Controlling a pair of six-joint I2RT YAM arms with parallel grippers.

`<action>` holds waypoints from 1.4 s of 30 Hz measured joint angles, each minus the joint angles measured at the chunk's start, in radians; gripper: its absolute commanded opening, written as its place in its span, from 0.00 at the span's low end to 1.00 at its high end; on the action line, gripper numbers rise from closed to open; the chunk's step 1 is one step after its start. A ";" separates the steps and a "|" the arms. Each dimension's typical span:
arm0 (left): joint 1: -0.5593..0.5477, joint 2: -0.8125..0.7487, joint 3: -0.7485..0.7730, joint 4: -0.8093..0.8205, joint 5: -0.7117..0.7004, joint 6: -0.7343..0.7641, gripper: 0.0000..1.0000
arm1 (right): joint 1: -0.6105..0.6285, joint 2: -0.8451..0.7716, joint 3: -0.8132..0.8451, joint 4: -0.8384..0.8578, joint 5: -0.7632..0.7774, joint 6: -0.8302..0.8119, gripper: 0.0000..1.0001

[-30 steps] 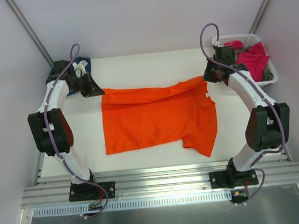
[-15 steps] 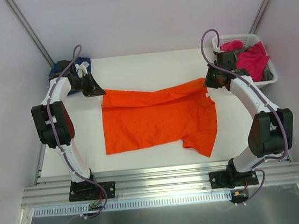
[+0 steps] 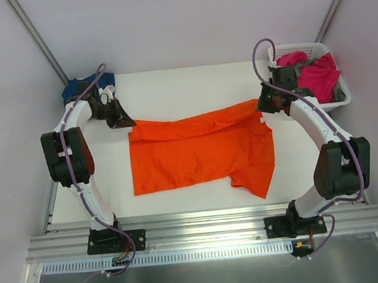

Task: Fold and stack the t-shirts
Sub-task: Fold the tshirt

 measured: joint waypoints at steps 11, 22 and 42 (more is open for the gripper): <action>0.023 0.000 0.000 -0.027 -0.032 0.001 0.00 | 0.002 -0.002 -0.068 -0.010 -0.010 -0.001 0.01; 0.035 -0.024 0.000 -0.069 -0.045 0.013 0.00 | 0.002 -0.019 -0.109 -0.015 -0.026 -0.001 0.01; 0.035 -0.044 -0.060 -0.089 -0.045 0.033 0.00 | 0.002 -0.039 -0.208 0.013 -0.035 -0.016 0.00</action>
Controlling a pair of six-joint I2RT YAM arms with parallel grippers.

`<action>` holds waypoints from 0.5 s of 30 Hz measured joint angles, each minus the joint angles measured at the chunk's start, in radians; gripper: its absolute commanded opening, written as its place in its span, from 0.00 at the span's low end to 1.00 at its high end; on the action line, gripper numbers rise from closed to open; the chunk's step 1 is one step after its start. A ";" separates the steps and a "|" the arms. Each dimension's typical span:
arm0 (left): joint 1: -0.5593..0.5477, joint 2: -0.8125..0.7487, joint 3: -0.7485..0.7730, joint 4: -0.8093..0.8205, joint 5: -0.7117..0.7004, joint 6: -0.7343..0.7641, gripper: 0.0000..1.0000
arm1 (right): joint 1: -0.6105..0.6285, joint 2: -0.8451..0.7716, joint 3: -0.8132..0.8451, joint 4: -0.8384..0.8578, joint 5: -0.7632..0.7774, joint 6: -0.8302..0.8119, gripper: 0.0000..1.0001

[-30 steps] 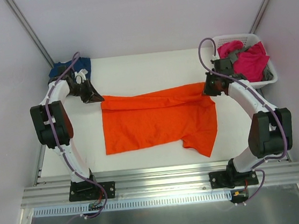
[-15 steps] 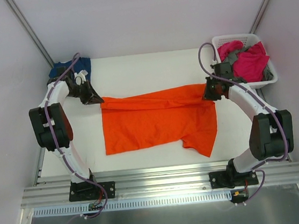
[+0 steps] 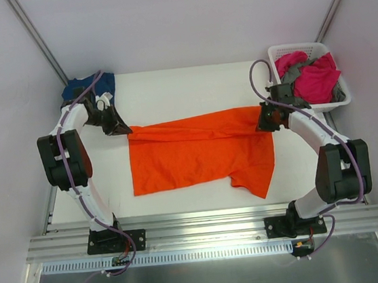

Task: Fold and stack the t-shirts
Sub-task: Fold the tshirt

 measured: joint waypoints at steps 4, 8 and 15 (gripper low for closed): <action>0.000 0.011 0.021 -0.006 0.000 0.001 0.00 | 0.000 0.023 0.029 0.001 0.007 -0.010 0.01; 0.000 0.032 0.063 -0.005 0.000 0.002 0.00 | 0.000 0.068 0.105 0.002 0.014 -0.019 0.01; 0.000 0.044 0.073 -0.004 0.000 0.002 0.18 | 0.000 0.104 0.148 0.016 0.014 -0.029 0.01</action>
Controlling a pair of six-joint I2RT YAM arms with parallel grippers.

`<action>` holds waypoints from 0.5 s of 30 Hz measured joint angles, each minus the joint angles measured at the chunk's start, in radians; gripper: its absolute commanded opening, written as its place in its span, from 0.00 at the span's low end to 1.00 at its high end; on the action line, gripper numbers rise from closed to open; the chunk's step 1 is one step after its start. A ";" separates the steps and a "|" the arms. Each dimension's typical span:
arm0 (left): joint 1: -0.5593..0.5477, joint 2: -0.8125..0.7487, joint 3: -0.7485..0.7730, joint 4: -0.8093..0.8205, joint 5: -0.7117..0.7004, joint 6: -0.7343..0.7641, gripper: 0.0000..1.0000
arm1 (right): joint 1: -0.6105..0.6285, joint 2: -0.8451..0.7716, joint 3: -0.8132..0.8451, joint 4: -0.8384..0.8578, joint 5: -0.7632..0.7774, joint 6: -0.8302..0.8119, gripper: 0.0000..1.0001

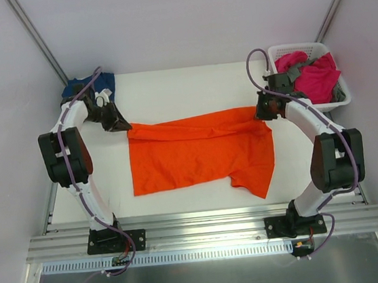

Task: Fold and stack the t-shirts
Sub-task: Fold the tshirt

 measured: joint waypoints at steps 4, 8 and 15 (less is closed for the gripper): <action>0.000 0.005 -0.012 -0.002 -0.004 -0.002 0.74 | 0.000 0.016 0.000 0.000 -0.001 0.000 0.14; 0.000 0.005 -0.024 -0.008 -0.005 -0.016 0.99 | 0.001 0.008 -0.005 -0.004 0.002 0.000 0.62; -0.003 0.028 0.071 -0.029 -0.030 -0.016 0.99 | 0.019 -0.072 -0.021 -0.037 0.033 -0.021 0.78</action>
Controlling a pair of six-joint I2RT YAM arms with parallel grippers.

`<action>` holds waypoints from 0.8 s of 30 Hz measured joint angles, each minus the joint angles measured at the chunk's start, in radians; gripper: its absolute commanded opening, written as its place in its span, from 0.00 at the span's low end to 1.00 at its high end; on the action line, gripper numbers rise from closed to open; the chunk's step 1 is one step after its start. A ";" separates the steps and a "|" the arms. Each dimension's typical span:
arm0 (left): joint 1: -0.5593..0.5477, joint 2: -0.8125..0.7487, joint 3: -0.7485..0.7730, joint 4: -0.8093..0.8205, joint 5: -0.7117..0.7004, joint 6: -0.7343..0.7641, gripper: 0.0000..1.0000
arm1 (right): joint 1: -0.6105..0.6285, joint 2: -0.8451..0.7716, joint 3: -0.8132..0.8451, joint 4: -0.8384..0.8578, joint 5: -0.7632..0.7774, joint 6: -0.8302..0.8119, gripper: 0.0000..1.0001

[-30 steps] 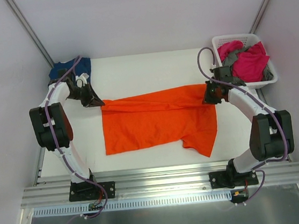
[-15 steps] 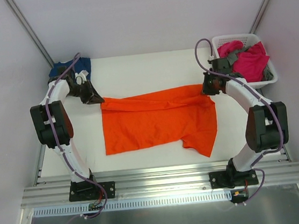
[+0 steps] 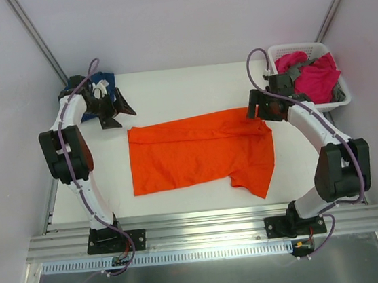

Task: Fold and stack the t-shirts
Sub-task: Fold the tshirt

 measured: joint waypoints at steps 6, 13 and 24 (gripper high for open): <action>-0.031 0.117 0.249 0.041 0.000 0.002 0.99 | 0.010 -0.005 0.011 0.019 0.016 -0.006 0.79; -0.100 0.282 0.337 0.074 0.004 0.005 0.99 | 0.010 0.111 0.058 0.045 0.020 -0.005 0.79; -0.151 0.369 0.333 0.089 0.051 0.001 0.99 | 0.039 0.154 0.060 0.055 0.019 -0.005 0.80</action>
